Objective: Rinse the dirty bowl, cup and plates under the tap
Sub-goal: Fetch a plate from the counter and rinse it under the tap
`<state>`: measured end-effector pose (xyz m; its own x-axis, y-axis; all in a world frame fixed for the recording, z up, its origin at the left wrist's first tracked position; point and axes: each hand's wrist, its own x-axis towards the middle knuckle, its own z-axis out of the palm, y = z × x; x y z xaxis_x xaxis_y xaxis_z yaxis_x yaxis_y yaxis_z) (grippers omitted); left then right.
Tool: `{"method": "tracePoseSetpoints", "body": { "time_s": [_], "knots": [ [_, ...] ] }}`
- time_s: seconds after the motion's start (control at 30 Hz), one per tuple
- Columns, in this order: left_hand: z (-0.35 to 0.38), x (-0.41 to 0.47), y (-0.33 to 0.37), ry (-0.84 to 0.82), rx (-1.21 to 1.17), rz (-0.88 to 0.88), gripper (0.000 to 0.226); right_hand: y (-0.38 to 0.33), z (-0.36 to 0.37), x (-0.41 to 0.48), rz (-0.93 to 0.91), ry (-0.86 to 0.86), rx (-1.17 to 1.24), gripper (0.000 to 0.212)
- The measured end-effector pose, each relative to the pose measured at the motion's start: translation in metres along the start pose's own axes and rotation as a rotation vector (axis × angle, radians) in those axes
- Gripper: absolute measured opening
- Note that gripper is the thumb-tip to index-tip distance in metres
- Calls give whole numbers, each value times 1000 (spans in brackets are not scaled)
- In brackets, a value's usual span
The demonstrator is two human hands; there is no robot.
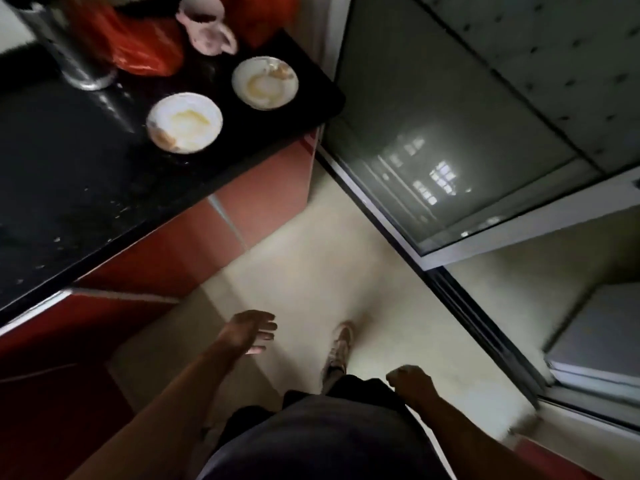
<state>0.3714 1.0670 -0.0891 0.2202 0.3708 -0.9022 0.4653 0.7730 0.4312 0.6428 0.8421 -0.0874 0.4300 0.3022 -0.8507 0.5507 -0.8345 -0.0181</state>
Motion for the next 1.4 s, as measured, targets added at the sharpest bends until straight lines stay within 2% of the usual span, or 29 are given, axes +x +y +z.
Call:
{"method": "tracePoseSetpoints", "body": {
  "time_s": [0.13, 0.23, 0.3, 0.37, 0.43, 0.47, 0.53, 0.63, 0.73, 0.77, 0.83, 0.97, 1.07, 1.17, 1.23, 1.33, 1.4],
  "knots": [
    [45, 34, 46, 97, 236, -34, 21, 17, -74, 45, -22, -85, -96, 35],
    [38, 32, 73, 254, 444, -45, 23, -18, -149, 82, 14, -87, 81, 35],
    [22, 36, 86, 344, 479, -54, 25, -60, -199, 112, 2, -84, 201, 33],
    [4, 44, 105, 398, 433, -71, 28, -116, -247, 142, -64, -113, 338, 28],
    [-8, 59, 133, 347, 431, -93, 38, -172, -287, 160, -154, -158, 470, 14],
    [-11, 65, 153, 335, 299, -88, 36, -200, -306, 163, -168, -160, 547, 11],
    [-14, 76, 188, 387, 87, 27, 25, -244, -333, 167, -229, -115, 656, 12],
    [-8, 102, 259, 415, -4, 208, 29, -313, -386, 178, -377, 15, 716, 13],
    [-1, 112, 323, 511, 2, 366, 25, -377, -427, 187, -504, 75, 604, 12],
    [1, 113, 339, 585, 75, 406, 26, -395, -435, 191, -525, 59, 557, 10],
    [7, 121, 358, 664, 292, 448, 43, -425, -444, 198, -547, -14, 464, 9],
    [25, 129, 364, 651, 771, 241, 80, -479, -449, 218, -550, -71, 251, 21],
    [31, 130, 364, 634, 886, 139, 93, -503, -448, 229, -621, -84, 80, 18],
    [41, 134, 368, 594, 837, 65, 95, -513, -451, 240, -711, -54, -62, 7],
    [49, 133, 375, 612, 731, 36, 92, -516, -454, 246, -786, -44, -127, 13],
    [65, 123, 381, 665, 457, 92, 81, -517, -460, 248, -877, -104, -174, 18],
    [79, 113, 377, 759, 236, 141, 73, -519, -463, 244, -941, -135, -208, 17]
  ]
}}
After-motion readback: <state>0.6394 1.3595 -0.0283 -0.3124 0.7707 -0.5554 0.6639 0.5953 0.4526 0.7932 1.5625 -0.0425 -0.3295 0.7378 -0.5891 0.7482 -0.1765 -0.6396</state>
